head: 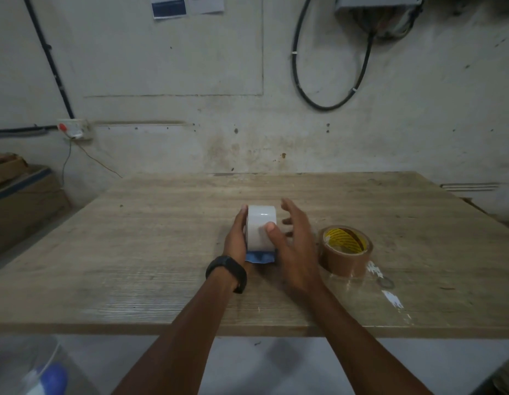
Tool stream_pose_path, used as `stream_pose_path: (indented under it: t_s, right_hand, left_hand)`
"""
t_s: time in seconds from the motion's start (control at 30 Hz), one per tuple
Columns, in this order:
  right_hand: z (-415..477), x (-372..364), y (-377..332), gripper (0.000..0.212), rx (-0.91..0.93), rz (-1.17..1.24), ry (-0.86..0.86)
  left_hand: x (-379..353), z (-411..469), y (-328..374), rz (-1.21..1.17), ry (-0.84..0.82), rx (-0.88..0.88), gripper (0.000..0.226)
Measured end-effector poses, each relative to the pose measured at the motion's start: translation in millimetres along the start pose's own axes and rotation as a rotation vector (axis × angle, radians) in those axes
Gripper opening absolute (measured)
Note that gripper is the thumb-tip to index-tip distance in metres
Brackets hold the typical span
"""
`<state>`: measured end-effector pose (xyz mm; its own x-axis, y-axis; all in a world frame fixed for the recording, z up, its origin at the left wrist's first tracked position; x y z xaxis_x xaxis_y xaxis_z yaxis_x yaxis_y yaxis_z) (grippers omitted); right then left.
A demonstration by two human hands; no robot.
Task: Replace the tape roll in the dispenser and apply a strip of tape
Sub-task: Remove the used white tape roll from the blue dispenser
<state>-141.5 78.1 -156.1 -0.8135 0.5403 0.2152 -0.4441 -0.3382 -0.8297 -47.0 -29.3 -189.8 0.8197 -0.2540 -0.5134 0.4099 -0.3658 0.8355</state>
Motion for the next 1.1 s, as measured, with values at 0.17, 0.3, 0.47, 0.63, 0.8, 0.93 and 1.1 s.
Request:
stream_pose_path:
  t_s: [0.17,0.3,0.47,0.63,0.8,0.93,1.1]
  right_hand:
    - [-29.5,-0.4,-14.6,0.018,0.553,-0.332,-0.073]
    - [-31.3,-10.6,-15.2,0.025,0.44,-0.426,-0.27]
    - [-34.6,-14.8,-21.5,0.023,0.38,-0.387,-0.268]
    - [-44.5,-18.0,-34.9,0.018,0.47,-0.198,-0.286]
    - [-24.2,2.0,-26.8,0.027,0.234,-0.033,0.034]
    - [0.2,5.3,-16.3,0.079,-0.024,0.072,-0.045]
    - [4.3,-1.1,-0.4,0.078,-0.069,0.146,-0.135]
  left_hand:
    - [-8.0,-3.8,11.4,-0.043,0.025,-0.056,0.057]
    - [-15.1,3.2,17.8,-0.08,0.02,-0.06,0.106]
    - [-6.0,14.0,19.3,-0.1,0.085,-0.076,0.111]
    - [-8.1,0.6,23.1,-0.147,0.094,-0.097,0.087]
    - [-8.2,-19.5,20.7,-0.031,-0.044,-0.122,0.071]
    - [-12.3,-27.4,15.8,0.031,-0.092,-0.122,0.061]
    - [-15.0,-29.1,14.8,0.057,-0.124,-0.123,0.058]
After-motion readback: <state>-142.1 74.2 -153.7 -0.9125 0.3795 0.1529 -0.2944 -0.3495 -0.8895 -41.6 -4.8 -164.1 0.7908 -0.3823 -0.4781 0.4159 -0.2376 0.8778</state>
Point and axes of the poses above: each hand's wrist, its own z-axis towards the middle knuckle, its own x-axis out of the back of the hand, y = z × x, the point moved 2 cm from there along z, towards the middle knuckle, and after that the axes turned 1 degree about -y, right-handed, at the moved point
